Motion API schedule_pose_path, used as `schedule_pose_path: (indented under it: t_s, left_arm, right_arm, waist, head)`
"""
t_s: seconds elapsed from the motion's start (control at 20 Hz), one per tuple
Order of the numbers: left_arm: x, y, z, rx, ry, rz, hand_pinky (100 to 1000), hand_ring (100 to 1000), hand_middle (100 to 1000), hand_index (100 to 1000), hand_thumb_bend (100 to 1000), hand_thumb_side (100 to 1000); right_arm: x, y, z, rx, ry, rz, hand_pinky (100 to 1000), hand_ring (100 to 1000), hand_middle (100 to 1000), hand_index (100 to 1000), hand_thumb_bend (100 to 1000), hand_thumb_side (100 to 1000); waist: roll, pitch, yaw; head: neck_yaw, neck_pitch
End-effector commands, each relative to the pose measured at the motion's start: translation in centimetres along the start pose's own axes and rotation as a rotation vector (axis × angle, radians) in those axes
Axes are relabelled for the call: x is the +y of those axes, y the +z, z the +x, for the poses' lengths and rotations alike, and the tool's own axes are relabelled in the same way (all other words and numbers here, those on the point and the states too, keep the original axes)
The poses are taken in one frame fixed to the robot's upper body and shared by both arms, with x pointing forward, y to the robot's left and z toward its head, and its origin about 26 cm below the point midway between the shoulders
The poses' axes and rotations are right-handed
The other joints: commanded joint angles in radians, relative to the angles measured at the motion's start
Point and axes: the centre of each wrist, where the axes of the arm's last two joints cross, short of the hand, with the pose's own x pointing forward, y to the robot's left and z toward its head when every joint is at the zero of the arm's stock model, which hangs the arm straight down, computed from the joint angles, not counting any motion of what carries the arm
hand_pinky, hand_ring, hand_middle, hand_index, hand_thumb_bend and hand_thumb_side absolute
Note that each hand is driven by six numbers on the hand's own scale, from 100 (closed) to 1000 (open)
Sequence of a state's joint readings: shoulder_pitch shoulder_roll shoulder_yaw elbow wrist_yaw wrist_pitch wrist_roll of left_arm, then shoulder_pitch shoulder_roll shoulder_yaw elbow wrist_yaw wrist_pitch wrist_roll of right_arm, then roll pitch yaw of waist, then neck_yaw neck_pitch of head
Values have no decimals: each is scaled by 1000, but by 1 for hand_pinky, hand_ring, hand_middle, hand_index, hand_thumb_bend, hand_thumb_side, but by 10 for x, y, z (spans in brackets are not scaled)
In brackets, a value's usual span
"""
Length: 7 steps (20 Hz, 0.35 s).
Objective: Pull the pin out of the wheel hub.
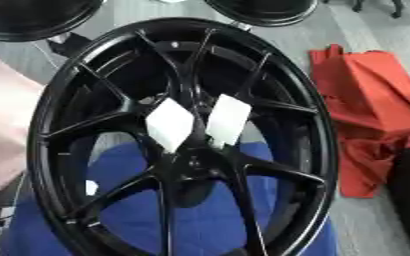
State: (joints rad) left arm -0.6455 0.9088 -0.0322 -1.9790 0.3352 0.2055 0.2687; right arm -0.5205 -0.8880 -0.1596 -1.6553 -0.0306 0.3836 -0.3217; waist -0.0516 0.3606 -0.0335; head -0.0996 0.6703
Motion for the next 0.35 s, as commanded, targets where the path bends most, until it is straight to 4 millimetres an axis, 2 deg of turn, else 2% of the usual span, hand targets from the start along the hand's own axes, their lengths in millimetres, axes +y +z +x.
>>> schedule_pose_path:
  t_s: [0.05, 0.35]
  left_arm:
    - [-1, 6, -1, -49, 54, 28, 805, 666, 620, 706, 100, 632]
    - [-10, 19, -19, -25, 137, 76, 806, 666, 619, 706, 100, 643]
  right_arm:
    - [-11, -4, 11, -37, -2, -30, 609, 466, 495, 588, 100, 377]
    - [-11, -3, 14, -47, -5, -34, 608, 465, 495, 588, 100, 376]
  waist:
    - [0, -13, -3]
    - [0, -13, -7]
  head:
    - [1, -15]
    - [-3, -12]
